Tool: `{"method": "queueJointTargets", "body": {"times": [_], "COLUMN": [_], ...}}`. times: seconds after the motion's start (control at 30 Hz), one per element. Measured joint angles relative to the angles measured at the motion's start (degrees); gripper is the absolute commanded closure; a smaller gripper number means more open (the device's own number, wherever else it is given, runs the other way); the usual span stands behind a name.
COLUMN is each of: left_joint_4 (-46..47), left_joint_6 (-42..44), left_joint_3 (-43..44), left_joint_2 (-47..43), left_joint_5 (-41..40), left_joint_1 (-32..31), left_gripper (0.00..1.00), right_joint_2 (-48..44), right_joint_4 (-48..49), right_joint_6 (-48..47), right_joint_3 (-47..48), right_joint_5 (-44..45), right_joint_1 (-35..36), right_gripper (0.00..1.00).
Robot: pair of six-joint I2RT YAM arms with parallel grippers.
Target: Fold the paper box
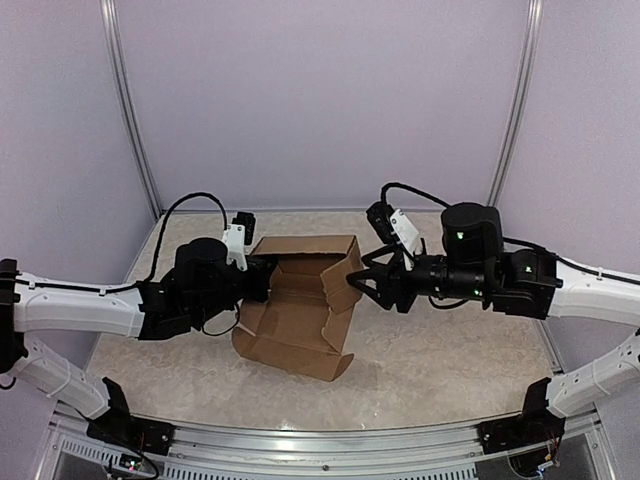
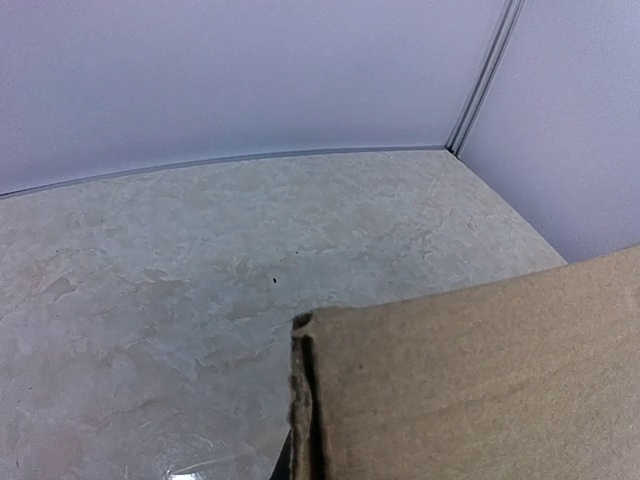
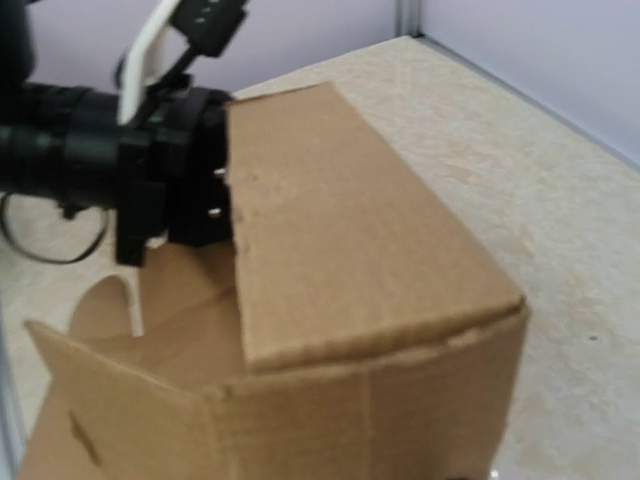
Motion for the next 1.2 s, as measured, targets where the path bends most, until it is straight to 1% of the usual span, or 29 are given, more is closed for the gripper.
{"method": "queueJointTargets", "body": {"times": [0.23,0.6,0.8,1.0,1.2], "left_joint_4": [-2.7,-6.0,-9.4,-10.8,-12.5], "left_joint_6": [-1.2,-2.4,-2.6,-3.1,-4.3], "left_joint_3": [0.9,2.0,3.8,4.5,4.7], "left_joint_2": [0.3,1.0,1.5,1.7,2.1], "left_joint_5": [-2.2,-3.4,-4.5,-4.8,-5.8], "left_joint_1": [0.0,0.0,0.0,-0.3,-0.3], "left_gripper": [1.0,1.0,1.0,1.0,1.0], "right_joint_2": [2.2,5.9,8.7,11.3,13.9], "right_joint_4": [2.4,6.0,7.2,7.4,8.3], "right_joint_6": [1.6,4.0,5.2,6.1,7.5], "right_joint_3": [-0.2,-0.3,-0.3,-0.3,-0.2], "right_joint_5": [7.0,12.0,16.3,19.5,23.6], "right_joint_1": [1.3,2.5,2.6,2.6,3.4], "right_gripper": [0.47,0.46,0.47,0.52,0.64]}}
